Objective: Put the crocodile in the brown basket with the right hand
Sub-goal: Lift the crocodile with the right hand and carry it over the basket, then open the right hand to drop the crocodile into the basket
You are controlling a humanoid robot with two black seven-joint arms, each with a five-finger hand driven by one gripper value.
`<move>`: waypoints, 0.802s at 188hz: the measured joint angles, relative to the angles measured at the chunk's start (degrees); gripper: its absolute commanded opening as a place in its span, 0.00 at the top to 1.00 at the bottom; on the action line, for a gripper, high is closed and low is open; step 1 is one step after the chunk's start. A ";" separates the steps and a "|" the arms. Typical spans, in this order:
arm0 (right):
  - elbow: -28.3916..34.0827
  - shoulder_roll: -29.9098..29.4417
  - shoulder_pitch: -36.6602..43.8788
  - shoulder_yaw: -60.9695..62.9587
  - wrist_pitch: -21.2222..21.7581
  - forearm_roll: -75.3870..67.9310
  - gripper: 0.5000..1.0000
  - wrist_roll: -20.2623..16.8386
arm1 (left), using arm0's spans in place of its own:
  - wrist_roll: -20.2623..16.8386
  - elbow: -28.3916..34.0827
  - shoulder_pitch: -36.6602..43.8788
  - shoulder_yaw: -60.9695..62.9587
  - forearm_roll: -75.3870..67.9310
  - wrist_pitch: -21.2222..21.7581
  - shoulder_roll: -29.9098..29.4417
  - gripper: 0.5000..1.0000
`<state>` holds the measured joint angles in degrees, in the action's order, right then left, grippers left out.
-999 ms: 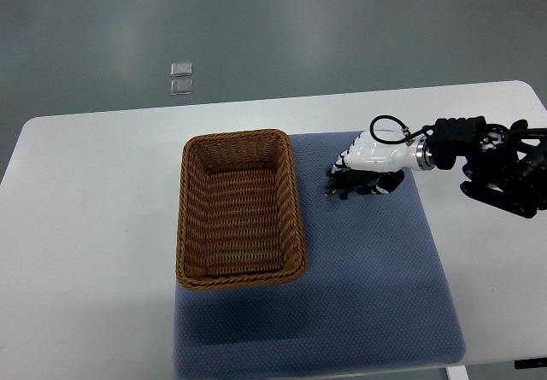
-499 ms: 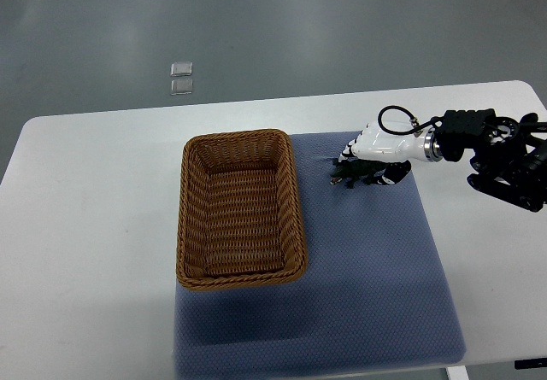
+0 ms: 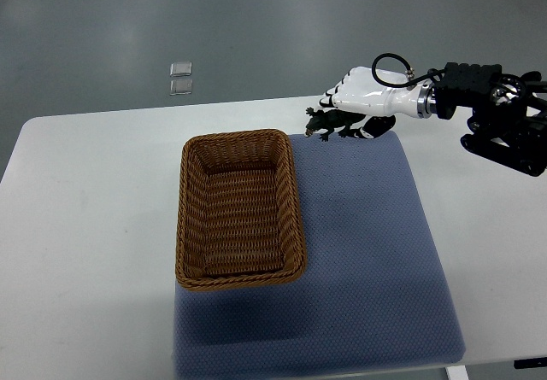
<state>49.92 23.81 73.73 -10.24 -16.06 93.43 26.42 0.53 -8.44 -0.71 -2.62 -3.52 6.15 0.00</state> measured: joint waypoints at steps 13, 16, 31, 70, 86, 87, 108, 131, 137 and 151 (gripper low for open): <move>2.18 -0.57 2.00 0.55 -0.02 -0.18 1.00 0.39 | 0.00 0.00 0.01 0.00 0.00 0.00 0.00 0.00; 2.64 -0.76 2.41 0.61 -0.02 -0.21 1.00 0.48 | 0.00 0.00 0.01 0.00 0.00 0.00 0.00 0.00; 4.86 -2.27 4.16 0.73 -0.02 -0.32 1.00 1.27 | 0.00 0.00 0.01 0.00 0.00 0.00 0.00 0.00; 7.96 -7.52 5.25 0.75 0.20 -0.43 1.00 5.06 | 0.00 0.00 0.01 0.00 0.00 0.00 0.00 0.00; 8.52 -9.67 4.53 0.75 0.22 -0.42 1.00 6.32 | 0.00 0.00 0.01 0.00 0.00 0.00 0.00 0.00; 8.54 -9.80 4.47 0.75 0.22 -0.42 1.00 6.37 | 0.00 0.00 0.01 0.00 0.00 0.00 0.00 0.00; 8.71 -12.45 2.41 0.73 0.21 -0.40 1.00 7.02 | 0.00 0.00 0.01 0.00 0.00 0.00 0.00 0.00; 8.67 -14.11 0.46 0.59 0.34 -0.33 1.00 7.12 | -0.02 0.00 0.01 0.00 0.00 0.00 0.00 0.00; 8.55 -14.26 0.09 0.52 0.46 -0.30 1.00 7.10 | -0.02 0.00 0.01 0.00 0.00 0.00 0.00 0.00; 8.07 -14.43 -0.68 0.32 0.86 -0.23 1.00 7.02 | -0.02 0.00 0.01 0.00 0.00 0.00 0.00 0.00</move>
<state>57.99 9.38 73.05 -9.92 -15.20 93.20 33.44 0.51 -8.45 -0.70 -2.62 -3.52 6.15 0.00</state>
